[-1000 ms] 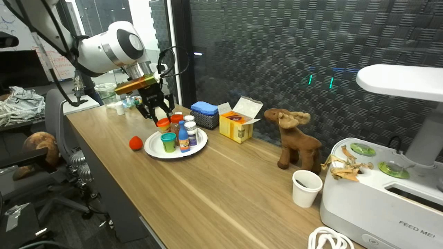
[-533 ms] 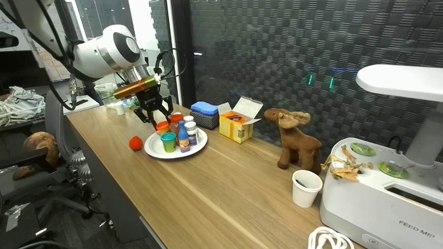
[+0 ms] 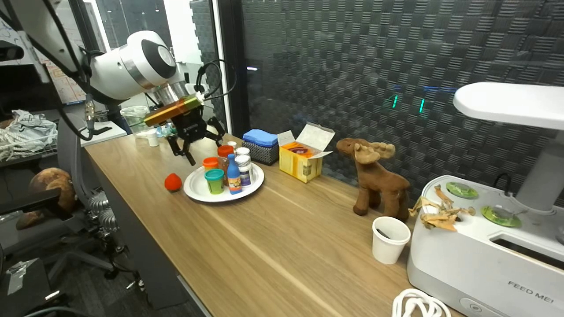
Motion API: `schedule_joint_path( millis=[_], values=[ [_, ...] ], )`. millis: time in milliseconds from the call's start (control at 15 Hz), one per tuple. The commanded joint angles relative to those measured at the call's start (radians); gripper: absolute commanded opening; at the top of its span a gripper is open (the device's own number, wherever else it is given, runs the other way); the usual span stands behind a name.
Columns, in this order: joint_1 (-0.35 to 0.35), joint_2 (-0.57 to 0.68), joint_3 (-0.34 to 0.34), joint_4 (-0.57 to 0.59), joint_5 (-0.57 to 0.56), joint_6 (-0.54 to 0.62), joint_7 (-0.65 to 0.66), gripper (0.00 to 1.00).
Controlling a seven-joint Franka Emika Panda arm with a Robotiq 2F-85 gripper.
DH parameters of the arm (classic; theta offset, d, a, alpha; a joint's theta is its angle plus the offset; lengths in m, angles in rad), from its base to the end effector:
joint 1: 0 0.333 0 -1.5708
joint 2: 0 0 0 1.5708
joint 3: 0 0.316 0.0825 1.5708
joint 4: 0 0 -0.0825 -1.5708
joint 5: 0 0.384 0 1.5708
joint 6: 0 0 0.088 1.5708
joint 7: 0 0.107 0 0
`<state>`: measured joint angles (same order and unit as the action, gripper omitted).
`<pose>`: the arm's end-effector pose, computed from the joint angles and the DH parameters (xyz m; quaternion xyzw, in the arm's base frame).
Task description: Put all the bottles and the orange plushie surrounding the white plate on the white plate
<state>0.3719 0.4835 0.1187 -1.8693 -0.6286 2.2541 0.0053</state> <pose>0.5663 0.2796 0.2520 0.8809 0.4253 0.0100 0.2075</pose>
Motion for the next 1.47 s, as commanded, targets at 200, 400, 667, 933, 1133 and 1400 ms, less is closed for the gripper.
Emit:
schedule_joint_path(
  millis=[200,400,667,933,1133,1400],
  values=[
    [-0.032,-0.075,0.012,-0.056,-0.002,0.034,-0.02,1.0],
    [-0.044,-0.097,0.023,-0.06,0.051,0.012,0.005,1.0],
    [-0.047,-0.155,0.026,-0.076,0.167,0.001,0.088,1.0],
    [-0.044,-0.229,0.02,-0.092,0.271,-0.017,0.21,1.0],
    [-0.04,-0.284,0.017,-0.13,0.303,-0.036,0.348,1.0],
    [-0.045,-0.333,0.025,-0.201,0.344,-0.096,0.511,1.0]
  ],
)
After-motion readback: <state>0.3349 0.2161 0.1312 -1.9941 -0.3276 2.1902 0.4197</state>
